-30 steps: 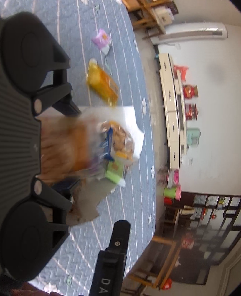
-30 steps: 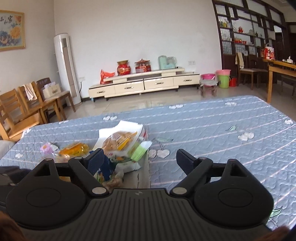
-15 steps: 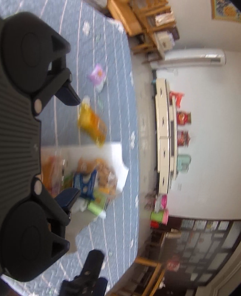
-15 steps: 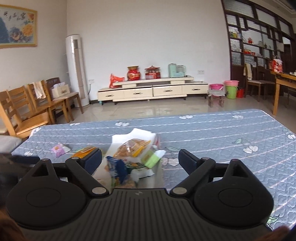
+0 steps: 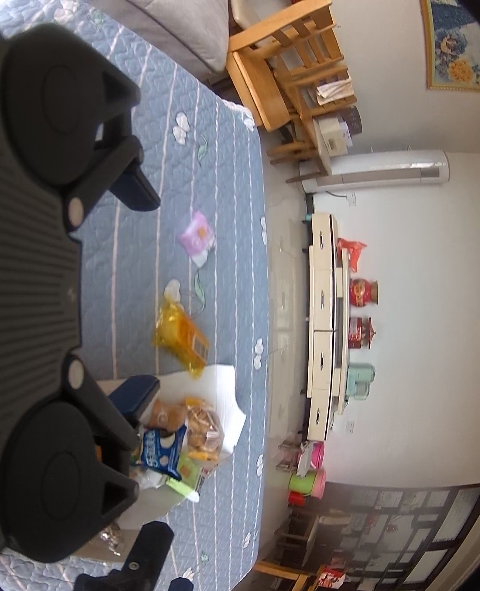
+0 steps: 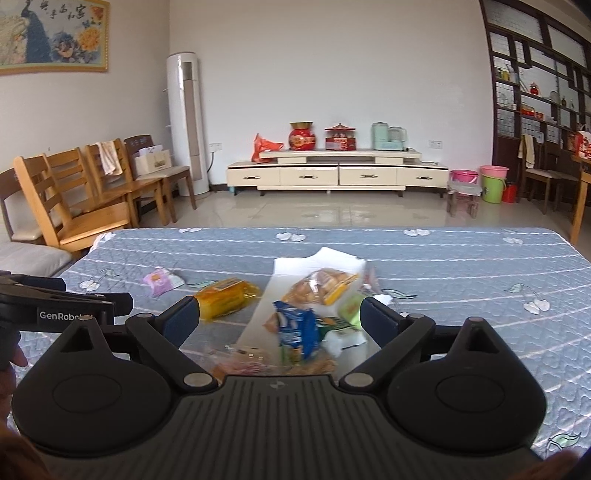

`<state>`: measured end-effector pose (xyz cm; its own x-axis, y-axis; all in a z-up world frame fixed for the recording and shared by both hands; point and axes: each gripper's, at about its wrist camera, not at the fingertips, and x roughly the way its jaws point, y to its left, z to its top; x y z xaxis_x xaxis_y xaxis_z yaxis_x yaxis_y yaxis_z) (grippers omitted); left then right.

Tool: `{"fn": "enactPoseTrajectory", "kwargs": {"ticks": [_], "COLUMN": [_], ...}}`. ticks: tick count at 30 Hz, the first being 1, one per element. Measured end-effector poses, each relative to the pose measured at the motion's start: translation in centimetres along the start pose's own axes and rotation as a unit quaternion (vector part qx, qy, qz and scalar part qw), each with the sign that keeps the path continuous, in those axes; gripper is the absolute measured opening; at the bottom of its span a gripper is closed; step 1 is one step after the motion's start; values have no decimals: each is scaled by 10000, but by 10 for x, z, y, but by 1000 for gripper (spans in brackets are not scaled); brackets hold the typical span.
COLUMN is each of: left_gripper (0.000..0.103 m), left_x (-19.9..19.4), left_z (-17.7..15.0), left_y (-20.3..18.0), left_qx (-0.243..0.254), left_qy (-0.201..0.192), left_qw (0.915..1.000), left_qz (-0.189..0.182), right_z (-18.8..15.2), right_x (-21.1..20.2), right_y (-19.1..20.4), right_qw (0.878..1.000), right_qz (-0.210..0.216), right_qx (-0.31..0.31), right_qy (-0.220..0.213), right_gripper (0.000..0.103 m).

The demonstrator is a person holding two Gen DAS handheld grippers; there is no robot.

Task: Organize snacks
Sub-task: 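Open both tools to drop the two packets into the white box, then move the left tool to the pink packet and grasp it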

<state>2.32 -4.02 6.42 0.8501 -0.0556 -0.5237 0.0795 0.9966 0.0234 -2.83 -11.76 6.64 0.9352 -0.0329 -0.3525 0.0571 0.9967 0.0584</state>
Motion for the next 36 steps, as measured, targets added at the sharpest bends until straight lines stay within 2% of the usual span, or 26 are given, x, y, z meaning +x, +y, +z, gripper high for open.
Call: {"fn": "enactPoseTrajectory", "kwargs": {"ticks": [12, 22, 30, 33, 36], "left_gripper": [95, 96, 99, 100, 102], "left_x": [4, 26, 83, 114, 147], "left_z": [-6, -8, 8, 18, 25], "left_y": [34, 61, 83, 86, 84], "left_qx": [-227, -334, -298, -257, 282], "left_qy": [45, 107, 236, 192, 10], "left_qw": [9995, 9988, 9982, 9992, 9996], "left_qz": [204, 356, 471, 219, -57], "right_z": [0, -3, -5, -4, -6], "right_x": [29, 58, 64, 66, 62], "right_y": [28, 44, 46, 47, 50], "right_qw": [9989, 9969, 9965, 9963, 9960], "right_qz": [346, 569, 630, 667, 705], "right_qx": [-227, -309, -294, -258, -321], "right_qy": [220, 455, 460, 468, 454], "right_gripper": [103, 103, 103, 103, 103]}}
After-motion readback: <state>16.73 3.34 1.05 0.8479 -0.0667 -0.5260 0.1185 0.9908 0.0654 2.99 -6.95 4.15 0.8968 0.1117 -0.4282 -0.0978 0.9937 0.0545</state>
